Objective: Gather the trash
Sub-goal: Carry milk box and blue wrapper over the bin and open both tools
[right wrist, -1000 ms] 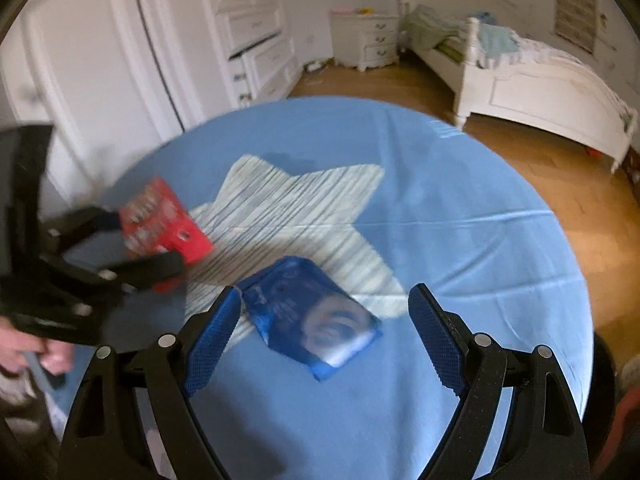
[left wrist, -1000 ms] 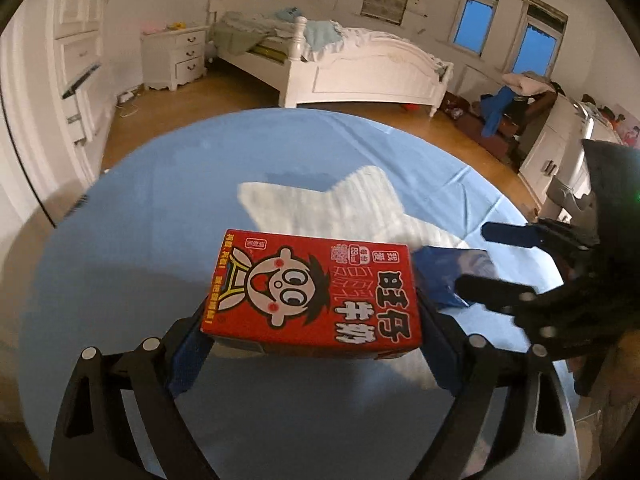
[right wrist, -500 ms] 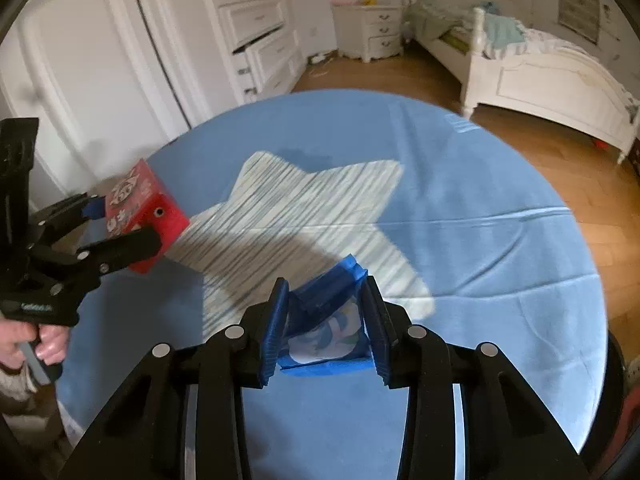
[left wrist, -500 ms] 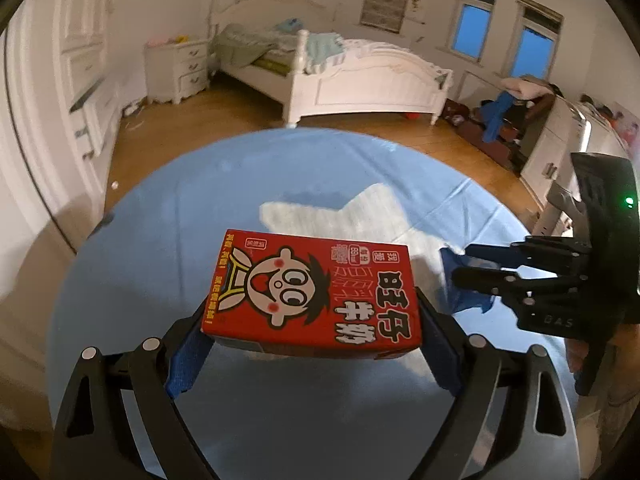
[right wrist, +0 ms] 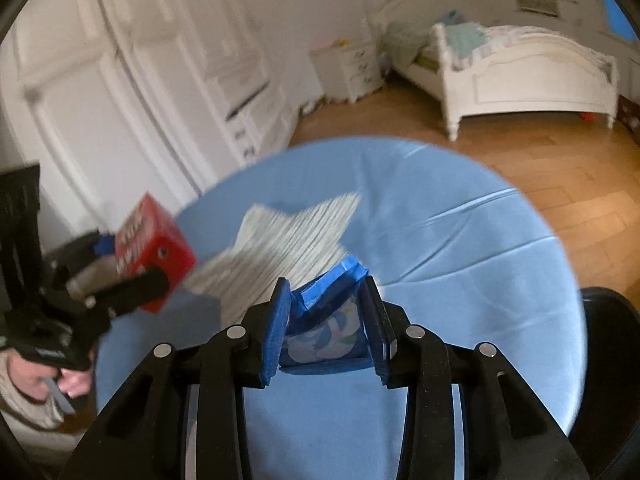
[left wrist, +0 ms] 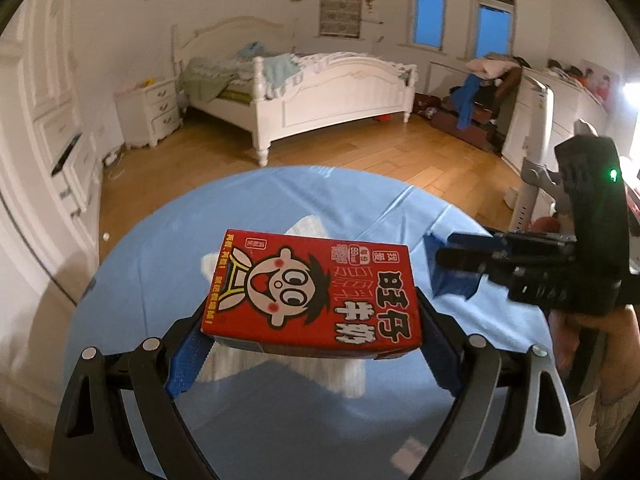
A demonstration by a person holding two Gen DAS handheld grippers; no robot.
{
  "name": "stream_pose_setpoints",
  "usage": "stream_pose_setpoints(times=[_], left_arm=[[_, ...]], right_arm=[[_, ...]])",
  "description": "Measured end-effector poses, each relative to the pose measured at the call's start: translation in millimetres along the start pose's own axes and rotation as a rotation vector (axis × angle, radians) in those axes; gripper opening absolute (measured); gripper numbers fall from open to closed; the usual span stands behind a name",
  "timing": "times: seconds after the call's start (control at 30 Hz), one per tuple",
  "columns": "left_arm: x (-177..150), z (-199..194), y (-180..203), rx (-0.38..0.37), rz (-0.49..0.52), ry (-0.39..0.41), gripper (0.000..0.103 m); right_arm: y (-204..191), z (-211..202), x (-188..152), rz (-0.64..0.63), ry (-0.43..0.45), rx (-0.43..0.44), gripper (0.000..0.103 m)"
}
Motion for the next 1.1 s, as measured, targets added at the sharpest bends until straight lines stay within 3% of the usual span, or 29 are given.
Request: stream_pose_setpoints(times=[0.2,0.53,0.73,1.1], left_arm=[[19,5,43,-0.074,0.053,0.029,0.089],[42,26,142,-0.261,0.162,0.046,0.089],[50,53,196,-0.394,0.178,0.018,0.089],[51,98,268,-0.55,0.174,-0.081,0.089]], right_arm=[[45,-65,1,0.097,0.141,-0.08,0.037],[144,-140,-38,0.321,0.277,-0.196,0.037],[189,-161,-57,0.4,0.312,-0.251,0.037],[248,-172,-90,0.519,0.301,-0.312,0.041]])
Point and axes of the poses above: each gripper's, at about its wrist camera, not at the fingertips, and z roughly the way its jaws point, y to its right, x to its top, the point moved 4 cm from there along z, roughly the way its jaws point, and after that the axes turned 8 degrees about x, right-handed, at the moved point
